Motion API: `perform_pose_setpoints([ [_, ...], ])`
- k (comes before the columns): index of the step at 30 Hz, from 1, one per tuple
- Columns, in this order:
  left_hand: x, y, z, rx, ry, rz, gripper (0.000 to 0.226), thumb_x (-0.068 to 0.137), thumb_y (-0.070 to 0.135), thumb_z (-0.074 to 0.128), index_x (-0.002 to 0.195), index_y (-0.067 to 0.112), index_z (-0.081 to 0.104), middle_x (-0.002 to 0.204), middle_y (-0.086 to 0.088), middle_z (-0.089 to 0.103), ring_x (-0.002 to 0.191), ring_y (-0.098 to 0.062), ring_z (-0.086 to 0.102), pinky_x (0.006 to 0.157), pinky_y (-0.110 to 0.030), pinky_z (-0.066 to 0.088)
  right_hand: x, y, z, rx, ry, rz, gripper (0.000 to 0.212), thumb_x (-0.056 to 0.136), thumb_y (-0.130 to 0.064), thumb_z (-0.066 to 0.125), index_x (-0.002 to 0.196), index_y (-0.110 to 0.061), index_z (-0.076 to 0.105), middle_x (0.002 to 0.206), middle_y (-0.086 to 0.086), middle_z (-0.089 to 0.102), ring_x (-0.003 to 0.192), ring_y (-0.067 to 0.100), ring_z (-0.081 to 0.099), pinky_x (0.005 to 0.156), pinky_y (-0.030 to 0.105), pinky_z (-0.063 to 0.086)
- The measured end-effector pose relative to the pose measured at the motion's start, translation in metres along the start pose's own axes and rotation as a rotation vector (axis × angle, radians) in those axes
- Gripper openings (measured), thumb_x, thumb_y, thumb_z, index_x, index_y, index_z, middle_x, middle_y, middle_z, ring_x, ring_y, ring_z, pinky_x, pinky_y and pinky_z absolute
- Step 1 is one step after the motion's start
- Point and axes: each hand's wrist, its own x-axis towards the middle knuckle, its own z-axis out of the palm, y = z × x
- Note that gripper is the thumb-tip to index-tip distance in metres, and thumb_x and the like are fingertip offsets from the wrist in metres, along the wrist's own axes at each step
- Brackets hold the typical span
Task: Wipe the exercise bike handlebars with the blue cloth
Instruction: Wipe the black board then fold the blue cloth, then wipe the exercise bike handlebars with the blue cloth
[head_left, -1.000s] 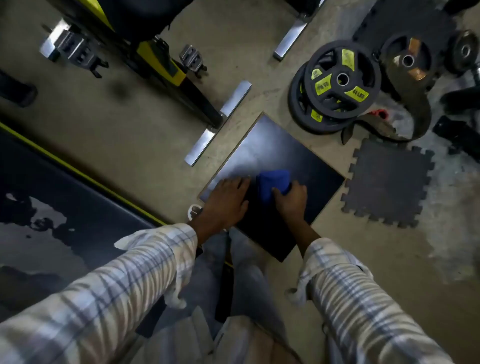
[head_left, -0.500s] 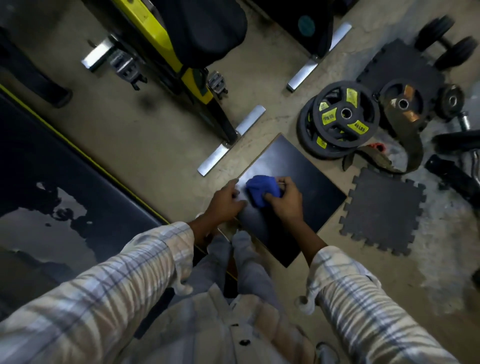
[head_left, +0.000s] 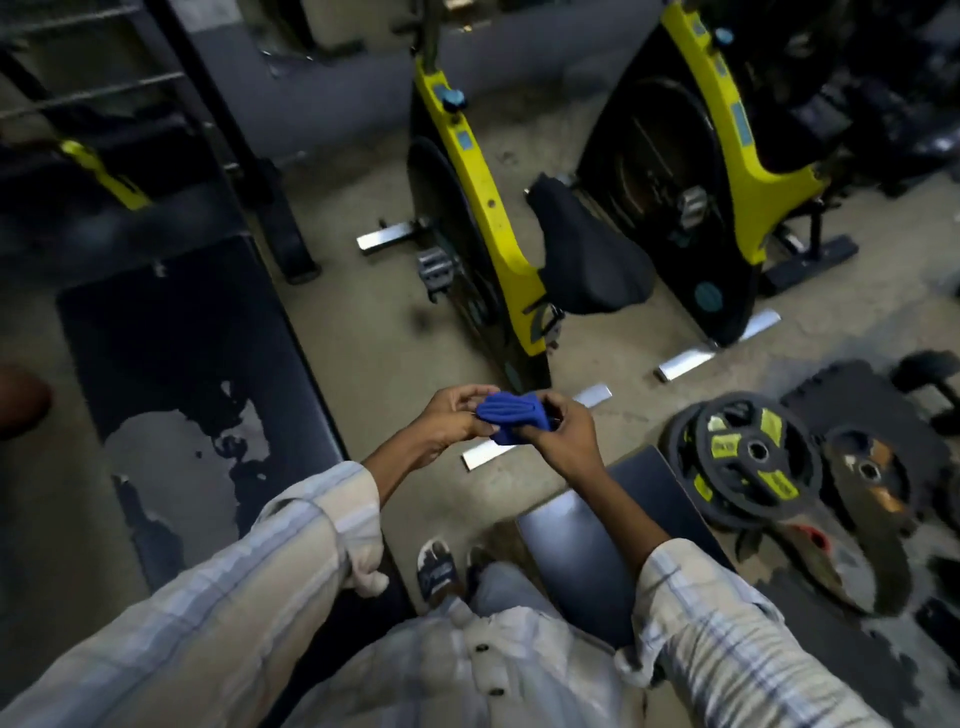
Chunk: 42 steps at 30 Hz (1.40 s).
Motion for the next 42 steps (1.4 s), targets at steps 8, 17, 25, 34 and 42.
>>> perform_pose_setpoints([
  [8,0.018,0.041,-0.075,-0.274,0.295,-0.087,0.017,0.098,0.011,0.074,0.113,0.006,0.071,0.106,-0.011,0.073,0.094,-0.023,0.069,0.083,-0.039,0.06,0.071,-0.066,0.034,-0.502,-0.039,-0.58,0.087,0.085,-0.037,0.076,0.161,-0.012,0.041,0.163,0.011,0.046,0.153,0.026,0.04,0.127,0.037,0.031],
  [17,0.08,0.129,-0.162,-0.631,0.392,-0.212,0.036,0.102,0.034,0.064,0.129,0.01,0.065,0.118,-0.017,0.072,0.088,-0.024,0.072,0.066,-0.04,0.062,0.203,-0.128,0.083,-0.926,-0.228,-1.025,0.099,0.089,-0.038,0.065,0.168,-0.005,0.017,0.177,0.015,0.018,0.166,0.031,0.011,0.133,0.052,0.02],
  [25,0.129,0.217,-0.243,-0.454,0.594,-0.126,0.044,0.102,0.042,0.064,0.129,0.007,0.068,0.116,-0.015,0.076,0.083,-0.024,0.073,0.066,-0.036,0.059,0.325,-0.229,0.112,-1.027,-0.179,-1.093,0.09,0.08,-0.018,0.071,0.161,0.0,0.037,0.165,0.019,0.043,0.157,0.035,0.038,0.127,0.054,0.035],
  [34,0.198,0.277,-0.336,-0.165,0.807,0.13,0.039,0.095,0.054,0.064,0.076,0.021,0.07,0.07,0.002,0.068,0.062,-0.018,0.066,0.067,-0.035,0.053,0.431,-0.309,0.142,-0.902,-0.091,-1.081,0.081,0.082,-0.012,0.073,0.158,-0.005,0.046,0.159,0.015,0.053,0.15,0.031,0.049,0.125,0.048,0.04],
  [42,0.273,0.353,-0.438,0.369,0.9,0.388,0.056,0.109,0.051,0.048,0.153,0.017,0.053,0.156,-0.007,0.056,0.146,-0.024,0.049,0.124,-0.044,0.036,0.55,-0.393,0.177,-0.893,0.068,-1.005,0.074,0.08,-0.015,0.051,0.153,-0.002,0.052,0.155,0.019,0.057,0.145,0.035,0.054,0.121,0.052,0.044],
])
